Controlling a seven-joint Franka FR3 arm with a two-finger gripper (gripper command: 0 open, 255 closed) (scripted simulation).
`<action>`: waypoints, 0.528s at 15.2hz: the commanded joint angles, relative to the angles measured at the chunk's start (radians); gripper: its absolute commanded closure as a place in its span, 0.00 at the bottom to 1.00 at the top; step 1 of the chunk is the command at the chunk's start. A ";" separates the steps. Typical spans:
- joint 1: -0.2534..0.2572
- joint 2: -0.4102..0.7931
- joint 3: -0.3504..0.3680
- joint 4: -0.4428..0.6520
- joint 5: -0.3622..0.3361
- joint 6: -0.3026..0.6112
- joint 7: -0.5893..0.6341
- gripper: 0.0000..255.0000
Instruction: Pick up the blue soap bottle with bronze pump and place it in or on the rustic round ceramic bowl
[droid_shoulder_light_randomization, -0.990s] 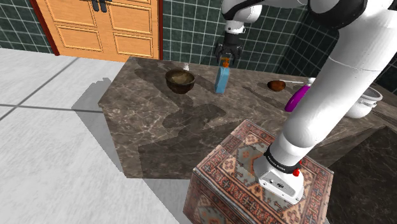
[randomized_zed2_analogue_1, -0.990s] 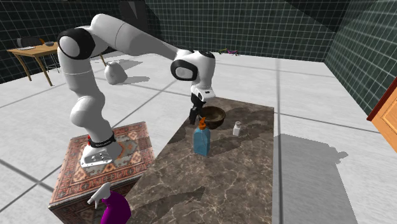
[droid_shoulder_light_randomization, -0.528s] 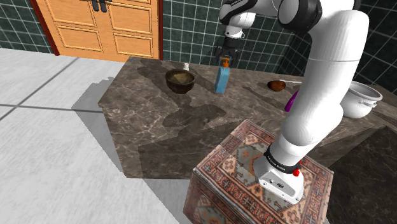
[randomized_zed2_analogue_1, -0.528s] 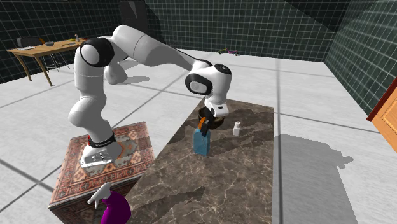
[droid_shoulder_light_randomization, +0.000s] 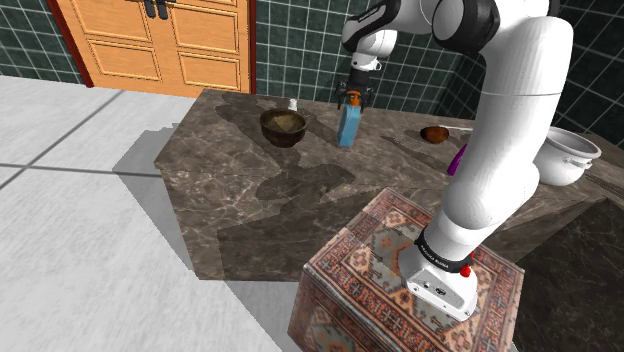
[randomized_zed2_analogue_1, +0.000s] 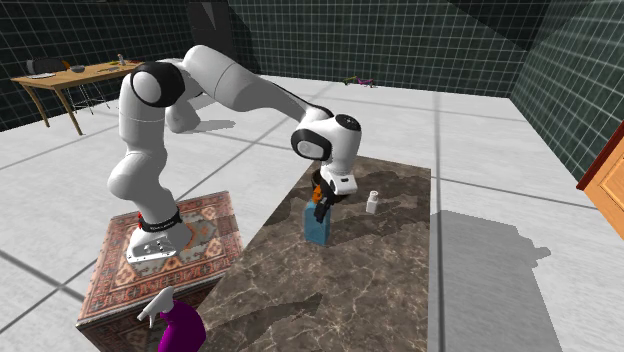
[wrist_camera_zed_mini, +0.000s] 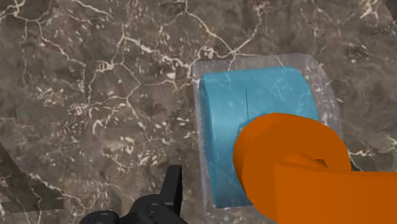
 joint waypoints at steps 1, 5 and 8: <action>0.000 0.000 0.000 -0.005 0.001 0.006 -0.001 0.00; 0.000 0.000 0.000 -0.005 0.001 0.006 -0.001 0.00; 0.000 0.000 0.000 -0.005 0.001 0.006 -0.001 1.00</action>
